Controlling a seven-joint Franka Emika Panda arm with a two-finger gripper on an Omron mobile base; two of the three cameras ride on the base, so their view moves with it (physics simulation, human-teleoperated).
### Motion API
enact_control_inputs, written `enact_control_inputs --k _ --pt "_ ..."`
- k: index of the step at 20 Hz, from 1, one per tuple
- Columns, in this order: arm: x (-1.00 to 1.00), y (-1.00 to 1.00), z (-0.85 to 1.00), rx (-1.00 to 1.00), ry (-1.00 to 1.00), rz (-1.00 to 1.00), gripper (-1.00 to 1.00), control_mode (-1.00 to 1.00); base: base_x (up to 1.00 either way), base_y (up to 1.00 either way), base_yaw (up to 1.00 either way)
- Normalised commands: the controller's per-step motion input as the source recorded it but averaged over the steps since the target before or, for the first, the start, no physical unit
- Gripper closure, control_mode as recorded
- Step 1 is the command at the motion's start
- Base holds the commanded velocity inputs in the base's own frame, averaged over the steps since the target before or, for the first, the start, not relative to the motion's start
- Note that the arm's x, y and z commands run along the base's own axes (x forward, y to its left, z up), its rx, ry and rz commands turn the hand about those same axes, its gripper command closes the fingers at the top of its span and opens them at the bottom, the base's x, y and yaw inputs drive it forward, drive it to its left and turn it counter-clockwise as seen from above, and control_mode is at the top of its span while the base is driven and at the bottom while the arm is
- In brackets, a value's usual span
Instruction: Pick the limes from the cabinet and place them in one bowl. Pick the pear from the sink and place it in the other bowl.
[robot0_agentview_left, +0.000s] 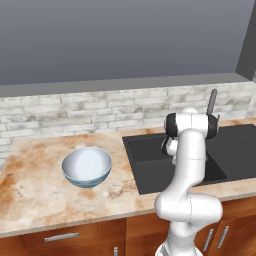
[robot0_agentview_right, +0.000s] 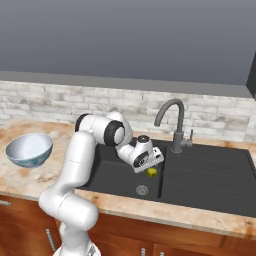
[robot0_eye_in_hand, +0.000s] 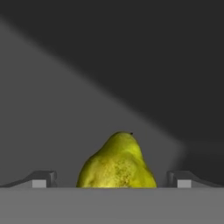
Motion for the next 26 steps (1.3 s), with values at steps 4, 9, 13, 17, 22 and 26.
enact_control_inputs --k 4,9,13,17,22,26 --pt "0.0 0.0 -0.23 0.0 0.02 0.0 -1.0 -1.0 0.0 0.0 0.0" --pt "0.0 -0.04 -0.14 0.0 0.02 0.0 -1.0 -1.0 0.0 0.0 0.0" --pt "0.0 -0.05 -0.04 0.0 0.04 0.0 -1.0 -1.0 0.0 0.0 0.0" --pt "0.0 0.0 0.0 0.0 0.01 0.0 -1.0 -1.0 0.0 0.0 0.0" --pt "0.0 0.0 0.0 0.0 0.0 0.0 1.0 -1.0 0.0 0.0 0.0" --pt "0.0 0.0 0.0 0.0 0.0 0.0 1.0 -1.0 0.0 0.0 0.0"
